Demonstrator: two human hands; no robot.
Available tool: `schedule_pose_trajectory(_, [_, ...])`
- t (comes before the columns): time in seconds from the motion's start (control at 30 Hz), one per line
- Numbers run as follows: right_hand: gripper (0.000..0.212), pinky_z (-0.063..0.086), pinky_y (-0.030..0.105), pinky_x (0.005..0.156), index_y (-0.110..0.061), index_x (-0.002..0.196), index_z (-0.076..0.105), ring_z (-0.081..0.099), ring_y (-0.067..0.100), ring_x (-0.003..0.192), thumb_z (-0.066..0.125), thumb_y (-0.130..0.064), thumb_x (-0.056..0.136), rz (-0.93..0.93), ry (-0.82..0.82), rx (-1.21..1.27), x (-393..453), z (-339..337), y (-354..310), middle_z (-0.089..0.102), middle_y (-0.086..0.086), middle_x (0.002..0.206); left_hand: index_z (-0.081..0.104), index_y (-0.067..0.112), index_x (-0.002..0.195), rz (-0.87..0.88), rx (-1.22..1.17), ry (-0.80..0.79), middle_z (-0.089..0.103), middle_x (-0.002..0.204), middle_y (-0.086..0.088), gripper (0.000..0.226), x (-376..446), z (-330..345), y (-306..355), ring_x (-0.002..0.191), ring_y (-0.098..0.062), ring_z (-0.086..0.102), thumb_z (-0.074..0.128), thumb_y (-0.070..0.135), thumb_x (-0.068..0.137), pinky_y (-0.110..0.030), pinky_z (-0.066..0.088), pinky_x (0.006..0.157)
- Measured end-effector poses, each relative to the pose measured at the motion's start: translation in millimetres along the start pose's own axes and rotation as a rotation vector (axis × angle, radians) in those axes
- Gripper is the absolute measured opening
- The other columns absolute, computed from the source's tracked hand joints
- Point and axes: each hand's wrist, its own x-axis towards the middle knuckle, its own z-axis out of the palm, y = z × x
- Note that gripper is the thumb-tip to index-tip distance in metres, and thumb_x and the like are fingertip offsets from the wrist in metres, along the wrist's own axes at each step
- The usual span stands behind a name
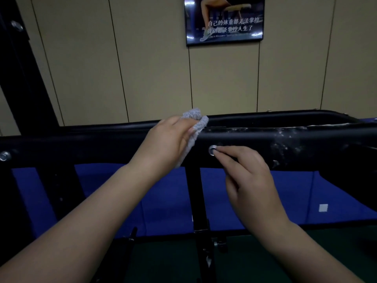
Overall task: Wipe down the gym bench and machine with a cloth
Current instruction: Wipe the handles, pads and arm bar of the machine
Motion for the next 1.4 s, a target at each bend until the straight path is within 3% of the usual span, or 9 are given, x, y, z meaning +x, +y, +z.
schedule_pose_trajectory(0.13, [0.044, 0.044, 0.041, 0.093, -0.006, 0.122, 0.063, 0.054, 0.024, 0.112, 0.053, 0.004, 0.081, -0.007, 0.040, -0.011, -4.7, -15.7, 7.3, 0.060, 0.007, 0.119, 0.061, 0.015, 0.116, 0.045, 0.033, -0.055, 0.062, 0.104, -0.006, 0.041, 19.9, 11.2, 26.4, 0.094, -0.026, 0.057, 0.030, 0.035, 0.098, -0.030, 0.039, 0.073])
schedule_pose_trajectory(0.23, [0.040, 0.044, 0.044, 0.089, -0.010, 0.117, 0.067, 0.056, 0.025, 0.108, 0.059, 0.002, 0.080, 0.026, 0.118, -0.076, -7.1, -37.9, 17.8, 0.062, 0.006, 0.115, 0.060, 0.014, 0.106, 0.059, 0.050, -0.059, 0.058, 0.094, -0.002, 0.037, 29.5, 16.8, 36.3, 0.088, -0.025, 0.055, 0.031, 0.035, 0.100, -0.032, 0.034, 0.067])
schedule_pose_trajectory(0.37, [0.031, 0.036, 0.040, 0.093, -0.016, 0.114, 0.068, 0.052, 0.025, 0.110, 0.063, -0.012, 0.084, 0.126, 0.225, -0.216, -15.3, -69.0, 40.0, 0.059, 0.006, 0.115, 0.058, 0.014, 0.090, 0.076, 0.057, -0.036, 0.055, 0.084, 0.001, 0.039, 36.4, 22.2, 51.2, 0.079, -0.023, 0.053, 0.027, 0.037, 0.099, -0.033, 0.034, 0.063])
schedule_pose_trajectory(0.53, [0.034, 0.035, 0.032, 0.099, -0.011, 0.119, 0.065, 0.050, 0.024, 0.113, 0.056, -0.021, 0.088, 0.178, 0.162, -0.259, -28.7, -88.4, 61.4, 0.056, 0.007, 0.118, 0.057, 0.015, 0.085, 0.041, 0.048, -0.012, 0.057, 0.080, 0.000, 0.042, 41.1, 27.2, 65.1, 0.076, -0.024, 0.053, 0.025, 0.040, 0.093, -0.037, 0.041, 0.065])
schedule_pose_trajectory(0.73, [0.037, 0.035, 0.021, 0.102, -0.005, 0.120, 0.064, 0.048, 0.019, 0.113, 0.058, -0.005, 0.083, 0.164, 0.172, -0.195, -35.6, -107.5, 60.7, 0.055, 0.010, 0.117, 0.059, 0.015, 0.083, 0.013, 0.044, 0.017, 0.056, 0.077, 0.001, 0.044, 39.5, 29.6, 65.6, 0.072, -0.023, 0.052, 0.025, 0.042, 0.092, -0.038, 0.041, 0.063])
schedule_pose_trajectory(0.9, [0.040, 0.030, 0.016, 0.104, -0.007, 0.121, 0.063, 0.047, 0.018, 0.113, 0.057, -0.003, 0.082, 0.197, 0.118, -0.241, -37.0, -118.4, 54.0, 0.055, 0.009, 0.117, 0.063, 0.017, 0.092, 0.056, 0.027, 0.035, 0.064, 0.088, -0.005, 0.048, 43.2, 35.8, 73.4, 0.080, -0.029, 0.058, 0.023, 0.044, 0.090, -0.039, 0.045, 0.065])
schedule_pose_trajectory(1.17, [0.041, 0.043, 0.043, 0.090, -0.013, 0.116, 0.067, 0.051, 0.020, 0.107, 0.063, -0.001, 0.077, 0.190, 0.185, -0.345, -46.5, -142.6, 35.1, 0.058, 0.007, 0.112, 0.064, 0.020, 0.098, 0.055, 0.033, 0.090, 0.065, 0.090, -0.005, 0.038, 37.7, 44.8, 93.8, 0.077, -0.028, 0.058, 0.031, 0.038, 0.093, -0.032, 0.038, 0.060])
schedule_pose_trajectory(1.3, [0.035, 0.038, 0.044, 0.098, -0.013, 0.114, 0.067, 0.053, 0.025, 0.105, 0.061, -0.007, 0.081, 0.238, 0.232, -0.449, -50.7, -173.8, 48.6, 0.060, 0.008, 0.110, 0.065, 0.019, 0.103, 0.086, -0.016, 0.086, 0.066, 0.093, -0.009, 0.042, 37.5, 45.1, 106.2, 0.081, -0.031, 0.060, 0.029, 0.038, 0.094, -0.034, 0.041, 0.064])
schedule_pose_trajectory(1.4, [0.034, 0.035, 0.053, 0.102, -0.011, 0.117, 0.065, 0.053, 0.026, 0.107, 0.059, -0.014, 0.084, 0.286, 0.228, -0.490, -52.0, -192.6, 62.1, 0.059, 0.009, 0.111, 0.063, 0.021, 0.109, 0.104, -0.025, 0.065, 0.065, 0.096, -0.006, 0.051, 43.7, 53.1, 117.9, 0.084, -0.029, 0.058, 0.020, 0.044, 0.092, -0.032, 0.039, 0.065])
